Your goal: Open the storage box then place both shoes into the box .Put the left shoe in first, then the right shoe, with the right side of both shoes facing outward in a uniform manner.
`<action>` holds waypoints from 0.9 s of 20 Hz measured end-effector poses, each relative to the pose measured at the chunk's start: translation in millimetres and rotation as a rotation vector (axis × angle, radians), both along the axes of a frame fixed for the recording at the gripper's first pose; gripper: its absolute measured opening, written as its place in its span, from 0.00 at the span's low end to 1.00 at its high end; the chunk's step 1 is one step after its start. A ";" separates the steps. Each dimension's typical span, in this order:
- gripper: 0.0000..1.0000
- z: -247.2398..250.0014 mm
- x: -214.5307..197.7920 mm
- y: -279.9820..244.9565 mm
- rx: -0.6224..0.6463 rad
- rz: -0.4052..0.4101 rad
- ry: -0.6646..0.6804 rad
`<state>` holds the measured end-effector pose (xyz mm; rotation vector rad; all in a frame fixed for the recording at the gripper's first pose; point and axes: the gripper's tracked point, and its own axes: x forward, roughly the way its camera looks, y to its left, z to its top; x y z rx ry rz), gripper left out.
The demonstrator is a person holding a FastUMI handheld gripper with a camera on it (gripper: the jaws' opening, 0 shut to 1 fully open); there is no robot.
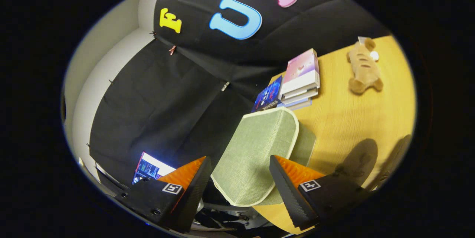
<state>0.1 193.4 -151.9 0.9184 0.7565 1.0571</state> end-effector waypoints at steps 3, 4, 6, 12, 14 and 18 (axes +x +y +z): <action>0.98 -23.7 1.5 -1.8 0.064 0.049 0.128; 0.98 -36.2 4.6 3.1 0.081 0.058 0.173; 0.98 -51.0 11.7 7.0 0.118 0.063 0.248; 0.98 -80.0 12.4 17.2 0.149 0.106 0.356; 0.98 -77.7 8.3 26.3 0.176 0.133 0.383; 0.96 -82.3 10.8 42.1 0.201 0.133 0.423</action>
